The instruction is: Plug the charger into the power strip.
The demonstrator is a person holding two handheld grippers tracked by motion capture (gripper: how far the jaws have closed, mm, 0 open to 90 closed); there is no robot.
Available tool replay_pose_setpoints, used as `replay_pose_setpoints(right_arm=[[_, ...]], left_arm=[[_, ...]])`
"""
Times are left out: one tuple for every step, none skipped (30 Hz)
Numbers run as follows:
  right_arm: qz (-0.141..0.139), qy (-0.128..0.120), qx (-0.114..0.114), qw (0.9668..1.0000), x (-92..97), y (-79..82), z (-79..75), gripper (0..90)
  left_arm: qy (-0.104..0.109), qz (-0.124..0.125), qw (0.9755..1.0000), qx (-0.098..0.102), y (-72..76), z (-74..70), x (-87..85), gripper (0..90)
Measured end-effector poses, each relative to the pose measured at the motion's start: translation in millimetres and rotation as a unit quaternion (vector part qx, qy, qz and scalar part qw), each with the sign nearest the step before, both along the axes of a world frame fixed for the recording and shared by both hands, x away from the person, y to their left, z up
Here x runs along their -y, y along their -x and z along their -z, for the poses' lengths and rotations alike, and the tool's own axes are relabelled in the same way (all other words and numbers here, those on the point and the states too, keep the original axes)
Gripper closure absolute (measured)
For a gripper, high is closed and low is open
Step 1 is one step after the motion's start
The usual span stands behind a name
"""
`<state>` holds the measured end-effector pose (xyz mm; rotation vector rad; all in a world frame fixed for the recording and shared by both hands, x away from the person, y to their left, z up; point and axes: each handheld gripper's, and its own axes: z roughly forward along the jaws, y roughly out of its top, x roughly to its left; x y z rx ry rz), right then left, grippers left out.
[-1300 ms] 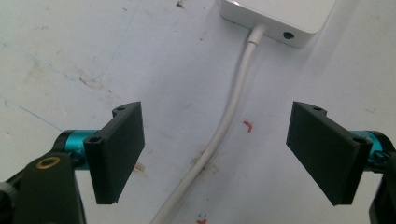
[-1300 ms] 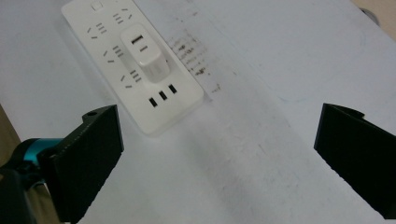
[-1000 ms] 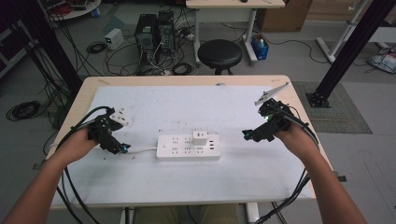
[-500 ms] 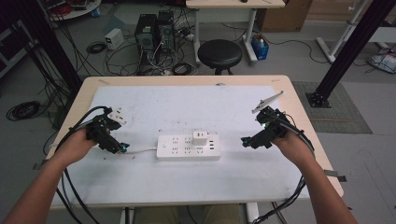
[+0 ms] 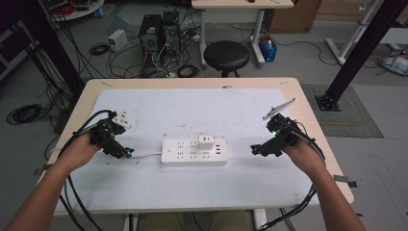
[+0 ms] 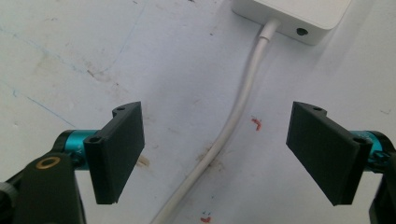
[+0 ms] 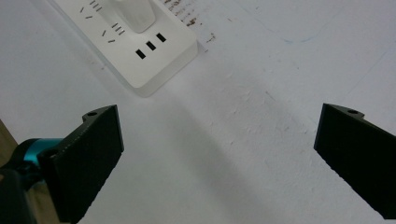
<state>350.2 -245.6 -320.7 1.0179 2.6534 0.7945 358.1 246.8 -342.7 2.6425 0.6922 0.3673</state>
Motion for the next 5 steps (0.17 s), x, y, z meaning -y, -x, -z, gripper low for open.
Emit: replay_pose_setpoints(right_arm=[[0.001, -0.001, 0.001, 1.0000, 0.5, 0.4, 0.5, 0.7], [0.002, -0.004, 0.002, 1.0000, 0.9, 0.8, 1.4, 0.7], [0.003, -0.005, 0.000, 1.0000, 1.1, 1.1, 2.5, 0.7], [0.004, -0.005, -0.002, 1.0000, 1.3, 1.3, 3.9, 0.7], [0.004, -0.005, -0.002, 1.0000, 1.3, 1.3, 3.9, 0.7]], left_arm=[[0.003, 0.002, 1.0000, 0.002, 0.4, 0.1, -0.3, 19.3], [0.008, 0.003, 1.0000, 0.003, 1.1, 0.6, -0.3, 19.3], [0.007, 0.009, 0.9999, 0.003, 1.0, 0.7, -0.6, 19.3], [0.007, 0.007, 0.9999, 0.004, 1.2, 1.7, -0.4, 19.2], [0.007, 0.007, 0.9999, 0.004, 1.2, 1.7, -0.4, 19.3]])
